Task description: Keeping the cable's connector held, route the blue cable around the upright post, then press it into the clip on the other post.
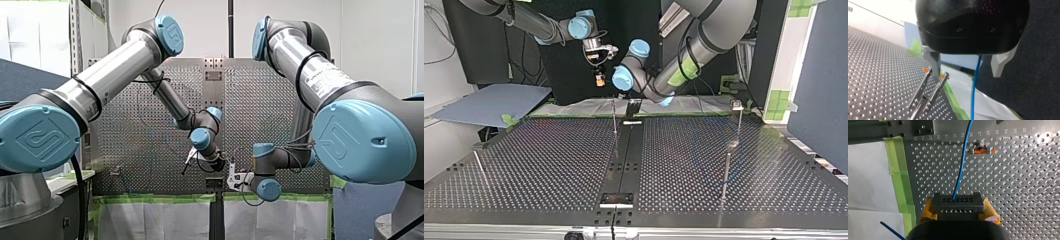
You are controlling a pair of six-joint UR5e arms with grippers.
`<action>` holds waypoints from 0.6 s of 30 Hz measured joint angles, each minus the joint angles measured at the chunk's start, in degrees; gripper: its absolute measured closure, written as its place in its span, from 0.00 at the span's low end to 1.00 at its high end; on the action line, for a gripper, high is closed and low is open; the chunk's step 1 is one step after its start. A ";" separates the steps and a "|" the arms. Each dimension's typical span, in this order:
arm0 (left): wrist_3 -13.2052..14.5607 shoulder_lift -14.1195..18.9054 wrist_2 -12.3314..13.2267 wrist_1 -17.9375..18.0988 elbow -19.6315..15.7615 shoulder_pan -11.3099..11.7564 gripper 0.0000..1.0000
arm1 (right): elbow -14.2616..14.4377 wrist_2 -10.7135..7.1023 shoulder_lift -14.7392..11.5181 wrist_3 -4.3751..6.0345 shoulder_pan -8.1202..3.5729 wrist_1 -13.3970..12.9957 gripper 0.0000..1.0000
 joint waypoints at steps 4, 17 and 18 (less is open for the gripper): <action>0.26 0.00 0.10 0.20 0.00 -0.65 0.00 | -0.01 -0.05 -0.01 0.12 0.04 -0.01 1.00; 0.11 0.00 -0.66 4.58 0.00 -2.62 0.47 | -0.01 -0.12 -0.01 0.75 0.06 -0.02 1.00; 0.09 0.00 -0.67 4.65 0.00 -2.65 0.47 | -0.01 -0.13 0.00 0.75 0.06 -0.02 1.00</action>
